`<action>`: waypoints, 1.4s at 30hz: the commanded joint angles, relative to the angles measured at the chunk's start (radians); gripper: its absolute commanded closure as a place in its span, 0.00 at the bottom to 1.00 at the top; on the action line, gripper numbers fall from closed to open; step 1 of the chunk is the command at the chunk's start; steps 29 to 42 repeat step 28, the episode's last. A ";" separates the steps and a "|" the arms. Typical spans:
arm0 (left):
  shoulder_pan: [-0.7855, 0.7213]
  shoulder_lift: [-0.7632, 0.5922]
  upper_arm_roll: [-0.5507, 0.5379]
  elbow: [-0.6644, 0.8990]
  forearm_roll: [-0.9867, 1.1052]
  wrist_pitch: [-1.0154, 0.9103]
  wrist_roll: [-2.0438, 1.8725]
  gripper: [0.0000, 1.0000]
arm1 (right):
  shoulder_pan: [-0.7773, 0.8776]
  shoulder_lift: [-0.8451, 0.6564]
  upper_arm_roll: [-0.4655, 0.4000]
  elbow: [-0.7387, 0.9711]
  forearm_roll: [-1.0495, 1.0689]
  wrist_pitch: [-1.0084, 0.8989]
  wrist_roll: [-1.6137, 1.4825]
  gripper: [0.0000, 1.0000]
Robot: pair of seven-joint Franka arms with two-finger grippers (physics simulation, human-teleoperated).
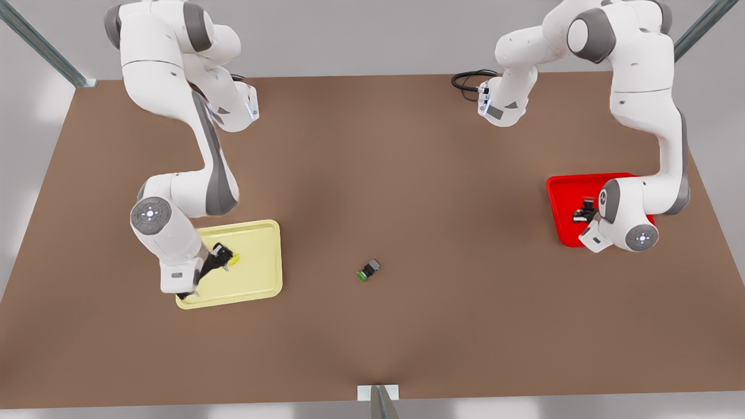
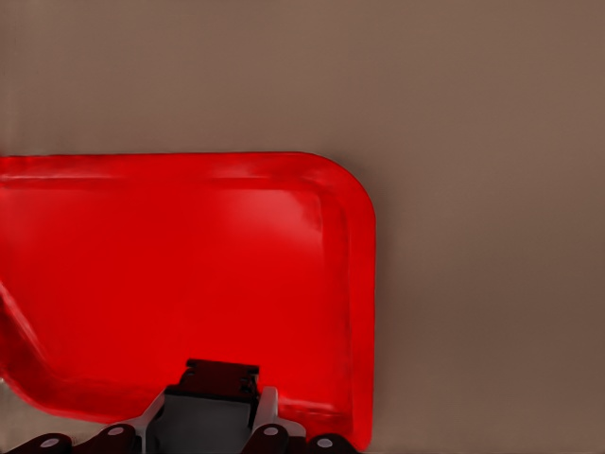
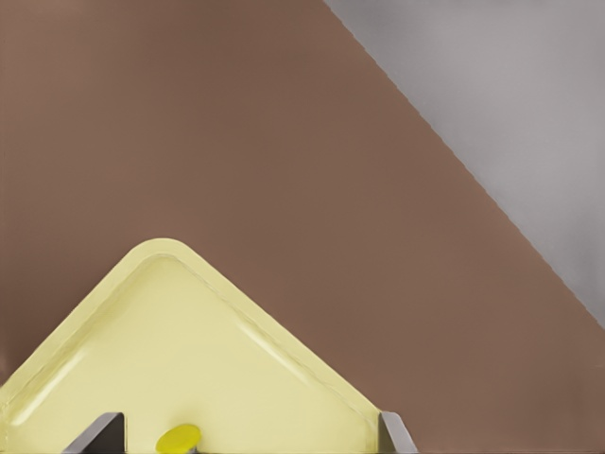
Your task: Place the switches on the corresponding trays according to their colors
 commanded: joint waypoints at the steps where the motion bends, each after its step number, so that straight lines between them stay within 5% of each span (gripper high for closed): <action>1: 0.022 0.004 0.000 -0.014 0.046 0.061 0.259 0.46 | -0.008 -0.011 -0.044 0.115 0.010 -0.489 0.219 0.00; 2: 0.025 0.009 0.000 -0.033 0.046 0.078 0.255 0.00 | -0.009 -0.035 -0.067 0.173 -0.001 -0.566 0.262 0.00; 6: 0.037 0.007 0.000 -0.048 0.046 0.076 0.253 0.00 | -0.031 -0.170 -0.047 0.152 -0.036 -0.669 0.450 0.00; 8: 0.032 -0.051 -0.009 -0.016 0.044 0.065 0.258 0.00 | -0.136 -0.209 0.082 0.110 -0.062 -0.678 0.500 0.00; 9: -0.009 -0.054 -0.041 0.116 0.029 -0.057 0.255 0.00 | -0.202 -0.219 0.153 0.089 -0.064 -0.678 0.513 0.00; 12: -0.199 -0.036 -0.046 0.584 -0.129 -0.356 0.147 0.00 | -0.205 -0.218 0.165 0.087 -0.064 -0.677 0.519 0.00; 15: -0.254 -0.059 -0.035 0.756 -0.261 -0.452 0.115 0.00 | -0.205 -0.216 0.165 0.087 -0.064 -0.678 0.519 0.00; 17: -0.360 -0.235 0.055 0.589 -0.323 -0.363 -0.028 0.00 | -0.205 -0.216 0.165 0.089 -0.064 -0.677 0.518 0.00; 42: -0.406 -0.223 0.055 0.628 -0.323 -0.444 -0.029 0.00 | -0.205 -0.215 0.165 0.089 -0.064 -0.677 0.518 0.00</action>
